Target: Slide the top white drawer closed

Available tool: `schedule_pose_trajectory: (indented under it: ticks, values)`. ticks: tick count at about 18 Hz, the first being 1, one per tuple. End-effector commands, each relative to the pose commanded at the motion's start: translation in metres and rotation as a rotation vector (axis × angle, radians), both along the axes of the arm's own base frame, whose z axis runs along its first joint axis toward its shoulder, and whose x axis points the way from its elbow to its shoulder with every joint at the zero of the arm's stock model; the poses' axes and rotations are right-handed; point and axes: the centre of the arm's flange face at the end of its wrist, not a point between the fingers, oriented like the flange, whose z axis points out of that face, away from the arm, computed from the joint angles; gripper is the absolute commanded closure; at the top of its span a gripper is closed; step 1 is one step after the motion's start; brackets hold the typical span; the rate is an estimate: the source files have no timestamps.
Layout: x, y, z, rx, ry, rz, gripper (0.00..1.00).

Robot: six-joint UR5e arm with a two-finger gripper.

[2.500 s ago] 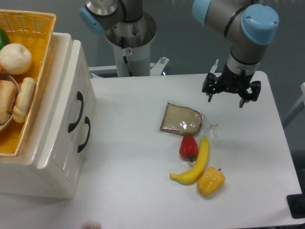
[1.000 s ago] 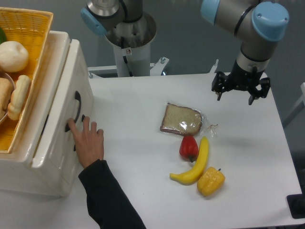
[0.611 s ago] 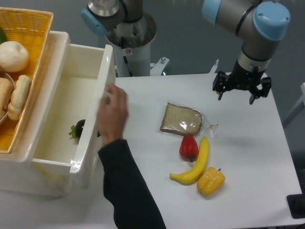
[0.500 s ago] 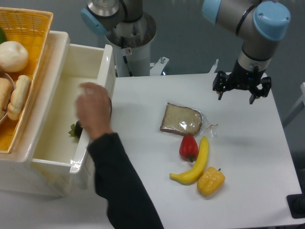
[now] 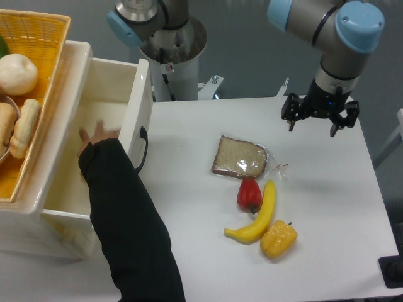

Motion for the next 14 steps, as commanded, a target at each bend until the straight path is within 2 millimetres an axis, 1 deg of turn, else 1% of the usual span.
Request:
schedule_pose_trajectory:
  ticks: [3,6,9,14]
  values:
    - [0.0,0.0,-0.001,-0.002,-0.001,0.002,0.0]
    - [-0.004,-0.007,-0.001,-0.001,-0.003,0.012,0.0]
    - [-0.004,-0.01,-0.001,-0.001,-0.003,0.017,0.0]
    - [-0.005,-0.01,-0.003,-0.002,-0.006,0.017,0.0]
